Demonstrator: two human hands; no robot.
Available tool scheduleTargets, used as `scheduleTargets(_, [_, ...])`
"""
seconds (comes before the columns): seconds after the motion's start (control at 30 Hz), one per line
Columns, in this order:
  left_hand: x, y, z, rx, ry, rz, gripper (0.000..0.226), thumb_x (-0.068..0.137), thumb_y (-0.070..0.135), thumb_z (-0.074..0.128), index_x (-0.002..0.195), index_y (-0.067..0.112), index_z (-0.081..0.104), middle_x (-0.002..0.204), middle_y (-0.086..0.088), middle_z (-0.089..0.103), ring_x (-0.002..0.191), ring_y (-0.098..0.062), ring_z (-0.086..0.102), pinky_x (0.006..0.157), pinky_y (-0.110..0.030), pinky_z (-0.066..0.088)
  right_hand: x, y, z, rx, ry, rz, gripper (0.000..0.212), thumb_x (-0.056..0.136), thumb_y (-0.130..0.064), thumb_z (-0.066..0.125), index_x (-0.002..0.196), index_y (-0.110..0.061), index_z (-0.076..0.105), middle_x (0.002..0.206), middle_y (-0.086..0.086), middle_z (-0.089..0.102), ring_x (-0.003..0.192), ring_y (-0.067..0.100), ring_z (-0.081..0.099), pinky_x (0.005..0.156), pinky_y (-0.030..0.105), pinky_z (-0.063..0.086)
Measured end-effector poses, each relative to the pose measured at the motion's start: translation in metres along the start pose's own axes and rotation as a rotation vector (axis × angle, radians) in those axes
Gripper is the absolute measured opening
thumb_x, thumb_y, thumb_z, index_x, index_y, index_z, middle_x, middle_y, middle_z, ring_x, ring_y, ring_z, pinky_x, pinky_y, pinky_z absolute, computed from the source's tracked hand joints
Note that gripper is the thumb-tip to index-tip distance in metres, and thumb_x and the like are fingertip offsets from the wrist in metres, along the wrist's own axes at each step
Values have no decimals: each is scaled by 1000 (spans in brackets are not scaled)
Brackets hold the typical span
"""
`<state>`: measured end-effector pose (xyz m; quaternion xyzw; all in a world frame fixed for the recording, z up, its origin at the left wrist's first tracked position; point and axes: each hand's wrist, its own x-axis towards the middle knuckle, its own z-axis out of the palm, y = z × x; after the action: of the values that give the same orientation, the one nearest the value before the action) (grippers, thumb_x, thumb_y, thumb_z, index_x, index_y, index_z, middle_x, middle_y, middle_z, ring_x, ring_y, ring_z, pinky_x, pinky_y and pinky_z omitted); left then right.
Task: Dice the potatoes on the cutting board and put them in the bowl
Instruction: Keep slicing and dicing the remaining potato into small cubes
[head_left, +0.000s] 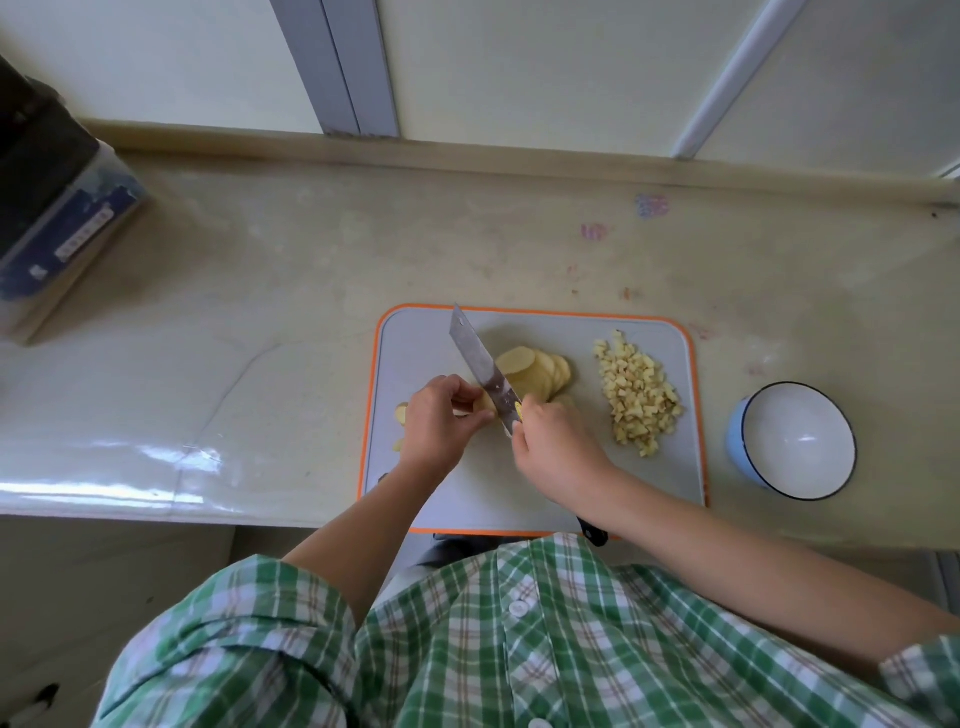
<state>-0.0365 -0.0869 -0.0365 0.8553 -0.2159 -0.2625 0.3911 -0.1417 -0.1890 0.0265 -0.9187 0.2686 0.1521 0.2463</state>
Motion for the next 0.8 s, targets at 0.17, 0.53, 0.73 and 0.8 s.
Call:
scheduleTargets(0.17, [-2, 0, 1, -29, 1, -17, 22, 71, 10, 82, 87, 5, 68, 88, -6, 69, 80, -16, 67, 75, -23, 51, 11, -3, 13, -5, 45, -5, 12, 98, -18, 42, 88, -13, 37, 81, 13, 61, 80, 37, 62, 56, 32, 33])
scheduleTargets(0.53, [0, -1, -3, -21, 17, 64, 21, 73, 13, 81, 88, 8, 69, 89, -3, 66, 81, -13, 66, 71, -11, 49, 13, 4, 17, 100, 85, -4, 20, 100, -21, 43, 83, -12, 37, 63, -3, 38, 61, 26, 44, 54, 32, 24])
scheduleTargets(0.73, [3, -8, -14, -39, 118, 61, 25, 72, 12, 79, 94, 9, 67, 92, -2, 61, 82, -13, 65, 74, -38, 58, 26, -12, 17, 131, 91, -39, 20, 99, -21, 44, 83, -11, 37, 70, 6, 48, 64, 30, 50, 55, 33, 27])
scheduleTargets(0.8, [4, -11, -14, -32, 113, 47, 26, 72, 12, 80, 94, 7, 66, 94, -4, 60, 83, -14, 65, 74, -37, 58, 29, -14, 17, 113, 85, -45, 19, 98, -21, 44, 84, -11, 36, 74, 12, 54, 69, 35, 55, 55, 34, 27])
